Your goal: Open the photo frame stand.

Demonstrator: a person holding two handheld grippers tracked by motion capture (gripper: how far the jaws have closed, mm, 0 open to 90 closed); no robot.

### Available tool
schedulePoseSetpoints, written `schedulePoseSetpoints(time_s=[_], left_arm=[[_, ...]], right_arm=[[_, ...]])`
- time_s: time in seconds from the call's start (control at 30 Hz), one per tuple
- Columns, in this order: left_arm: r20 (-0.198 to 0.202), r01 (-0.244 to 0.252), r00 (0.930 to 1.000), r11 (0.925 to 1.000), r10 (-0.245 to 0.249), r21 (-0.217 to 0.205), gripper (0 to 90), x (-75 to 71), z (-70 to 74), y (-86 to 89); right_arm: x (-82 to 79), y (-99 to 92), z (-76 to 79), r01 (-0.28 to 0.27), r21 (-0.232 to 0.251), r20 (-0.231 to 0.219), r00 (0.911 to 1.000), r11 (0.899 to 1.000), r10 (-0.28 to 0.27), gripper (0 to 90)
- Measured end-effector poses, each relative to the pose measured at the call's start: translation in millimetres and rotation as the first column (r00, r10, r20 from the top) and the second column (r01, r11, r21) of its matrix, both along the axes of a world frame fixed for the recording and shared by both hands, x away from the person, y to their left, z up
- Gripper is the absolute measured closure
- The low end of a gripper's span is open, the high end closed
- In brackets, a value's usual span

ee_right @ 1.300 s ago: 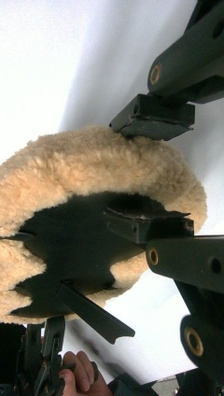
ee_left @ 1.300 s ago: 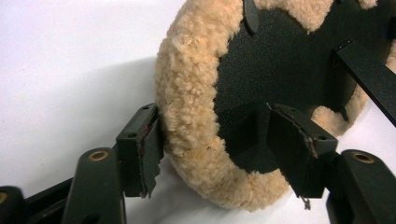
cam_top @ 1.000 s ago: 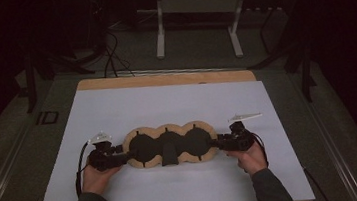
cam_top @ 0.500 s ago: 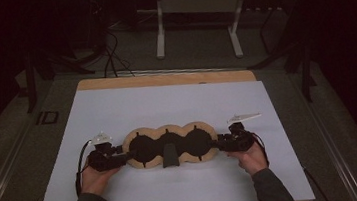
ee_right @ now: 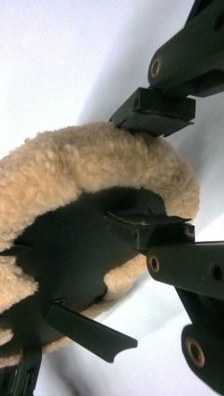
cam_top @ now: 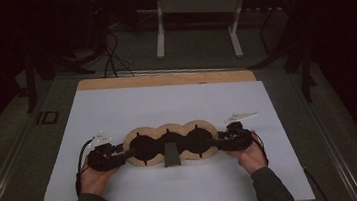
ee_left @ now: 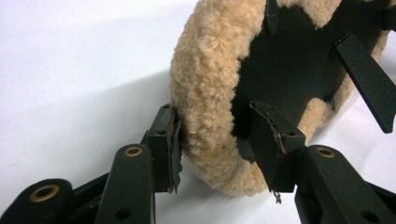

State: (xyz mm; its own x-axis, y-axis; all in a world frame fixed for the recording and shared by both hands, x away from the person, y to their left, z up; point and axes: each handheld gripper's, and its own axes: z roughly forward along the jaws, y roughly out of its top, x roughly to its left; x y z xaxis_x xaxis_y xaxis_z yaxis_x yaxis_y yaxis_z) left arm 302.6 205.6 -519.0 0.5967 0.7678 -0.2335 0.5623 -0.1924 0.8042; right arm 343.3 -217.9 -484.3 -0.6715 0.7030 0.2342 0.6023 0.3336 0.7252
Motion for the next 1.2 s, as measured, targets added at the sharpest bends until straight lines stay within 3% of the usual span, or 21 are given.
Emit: schedulePoseSetpoints(time_s=[0.2, 0.6, 0.9, 1.03, 1.2], left_arm=[[0.016, -0.015, 0.9998, 0.9999, 0.015, -0.004, 56.8, -0.8, 1.1, 0.7], [0.042, -0.032, 0.9986, 0.9995, 0.032, 0.0, 57.1, -1.9, 2.6, 1.1], [0.063, -0.039, 0.9973, 0.9991, 0.037, 0.02, 56.4, -2.4, 2.5, 0.2], [0.063, -0.044, 0.9971, 0.9985, 0.042, 0.031, 55.8, -2.7, 2.3, -0.4], [0.045, -0.015, 0.9988, 0.9996, 0.017, -0.023, 51.3, -2.8, 2.6, 1.3]], right_arm=[[-0.2, 3.7, 1.6, 0.01, -0.024, 0.049, 0.9988, 1.0, -0.008, 52.8], [-0.3, 8.2, 0.3, 0.017, -0.057, 0.088, 0.996, 0.998, -0.012, 52.6], [0.3, 12.6, -0.8, 0.033, -0.084, 0.15, 0.9885, 0.996, -0.02, 52.4], [0.5, 15.3, -2.8, 0.051, -0.089, 0.195, 0.9802, 0.995, -0.033, 52.0], [2.8, 13.7, -10.9, 0.057, -0.101, 0.19, 0.9811, 0.993, -0.037, 51.5]])
